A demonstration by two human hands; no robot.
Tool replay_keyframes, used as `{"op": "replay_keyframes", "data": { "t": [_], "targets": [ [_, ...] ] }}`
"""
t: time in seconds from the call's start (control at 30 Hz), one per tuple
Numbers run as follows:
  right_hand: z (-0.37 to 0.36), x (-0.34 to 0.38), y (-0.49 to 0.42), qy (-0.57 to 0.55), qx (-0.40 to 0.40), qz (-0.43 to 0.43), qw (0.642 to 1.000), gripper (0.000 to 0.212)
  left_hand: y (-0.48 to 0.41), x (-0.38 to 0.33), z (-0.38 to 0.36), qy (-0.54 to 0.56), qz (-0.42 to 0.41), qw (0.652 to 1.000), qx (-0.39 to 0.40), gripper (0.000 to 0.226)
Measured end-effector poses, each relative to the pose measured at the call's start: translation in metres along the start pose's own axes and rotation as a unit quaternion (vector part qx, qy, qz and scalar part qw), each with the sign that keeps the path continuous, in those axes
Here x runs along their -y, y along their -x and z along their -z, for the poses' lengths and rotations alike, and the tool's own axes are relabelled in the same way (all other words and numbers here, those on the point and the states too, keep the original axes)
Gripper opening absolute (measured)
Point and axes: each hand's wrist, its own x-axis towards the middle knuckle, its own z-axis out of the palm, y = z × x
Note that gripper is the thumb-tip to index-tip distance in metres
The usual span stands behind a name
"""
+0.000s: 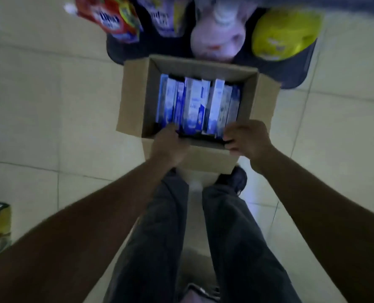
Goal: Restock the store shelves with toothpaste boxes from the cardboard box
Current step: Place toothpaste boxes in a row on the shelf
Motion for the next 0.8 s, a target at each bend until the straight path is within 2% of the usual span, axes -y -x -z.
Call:
{"op": "replay_keyframes", "data": {
  "t": [0.13, 0.3, 0.4, 0.53, 0.6, 0.7, 0.8],
  "targets": [
    [-0.019, -0.041, -0.059, -0.032, -0.025, -0.026, 0.999, 0.003, -0.083, 0.019, -0.05, -0.042, 0.031, 0.998, 0.033, 0.044],
    [-0.034, -0.07, -0.095, -0.056, -0.018, -0.032, 0.998, 0.005, -0.155, 0.03, -0.098, -0.104, 0.06, 0.989, 0.09, 0.077],
    [-0.039, -0.078, -0.107, -0.054, -0.022, -0.018, 0.998, 0.009, -0.176, 0.031, -0.123, -0.095, 0.101, 0.986, 0.089, 0.08],
    [-0.043, -0.082, -0.112, -0.048, -0.023, 0.002, 0.999, 0.004, -0.187, 0.026, -0.136, -0.035, 0.174, 0.981, 0.08, 0.098],
    [-0.043, -0.081, -0.112, -0.049, -0.021, 0.001, 0.999, 0.004, -0.187, 0.026, -0.135, -0.021, 0.178, 0.982, 0.06, 0.091],
    [-0.039, -0.075, -0.108, -0.042, -0.015, -0.011, 0.999, 0.008, -0.18, 0.026, -0.126, -0.002, 0.133, 0.991, 0.034, 0.067],
    [-0.029, -0.061, -0.101, -0.028, -0.031, -0.009, 0.999, 0.016, -0.156, 0.023, -0.105, 0.044, 0.094, 0.994, 0.047, 0.071]
  ]
}}
